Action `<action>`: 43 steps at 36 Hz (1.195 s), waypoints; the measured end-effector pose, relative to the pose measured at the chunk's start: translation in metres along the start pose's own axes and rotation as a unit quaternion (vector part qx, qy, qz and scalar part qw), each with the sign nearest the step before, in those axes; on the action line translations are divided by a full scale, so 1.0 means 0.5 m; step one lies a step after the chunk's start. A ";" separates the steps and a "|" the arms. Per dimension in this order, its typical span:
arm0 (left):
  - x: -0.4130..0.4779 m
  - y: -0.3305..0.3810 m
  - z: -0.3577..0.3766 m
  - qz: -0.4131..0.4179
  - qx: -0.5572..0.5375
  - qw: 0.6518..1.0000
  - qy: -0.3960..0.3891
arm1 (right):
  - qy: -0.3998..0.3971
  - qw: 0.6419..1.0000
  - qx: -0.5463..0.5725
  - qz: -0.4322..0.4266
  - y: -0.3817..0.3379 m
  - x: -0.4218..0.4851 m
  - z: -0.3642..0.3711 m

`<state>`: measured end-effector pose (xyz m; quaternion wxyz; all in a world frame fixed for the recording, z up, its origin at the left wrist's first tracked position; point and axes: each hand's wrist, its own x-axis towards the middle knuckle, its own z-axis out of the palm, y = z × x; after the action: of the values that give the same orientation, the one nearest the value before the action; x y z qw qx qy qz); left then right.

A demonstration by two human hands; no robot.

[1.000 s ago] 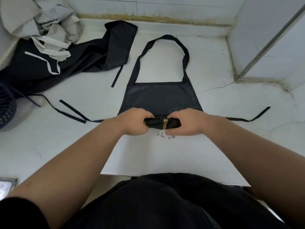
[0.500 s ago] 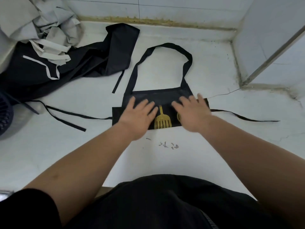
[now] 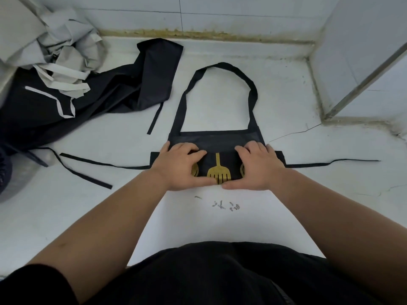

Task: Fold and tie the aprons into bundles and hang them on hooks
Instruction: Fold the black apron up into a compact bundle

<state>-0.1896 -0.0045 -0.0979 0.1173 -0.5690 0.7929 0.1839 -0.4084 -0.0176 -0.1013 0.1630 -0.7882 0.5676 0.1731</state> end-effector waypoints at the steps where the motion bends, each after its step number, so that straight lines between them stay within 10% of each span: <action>1: 0.005 -0.002 -0.003 -0.009 -0.013 1.000 -0.004 | -0.007 1.000 0.025 0.002 0.002 0.000 -0.001; 19: 0.003 -0.003 0.019 0.029 0.093 0.995 -0.016 | -0.026 0.997 -0.040 -0.066 -0.008 -0.024 -0.015; 37: 0.106 -0.047 -0.119 -0.039 -0.201 0.960 -0.191 | -0.114 0.989 0.096 -0.016 0.039 0.060 -0.126; 43: 0.145 -0.055 -0.112 -0.033 -0.055 0.997 -0.047 | -0.034 0.999 0.016 0.024 0.066 0.101 -0.125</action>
<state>-0.1861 -0.0985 -0.0803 0.1293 -0.5911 0.7559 0.2498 -0.4194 -0.0980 -0.0711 0.1901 -0.7653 0.5833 0.1944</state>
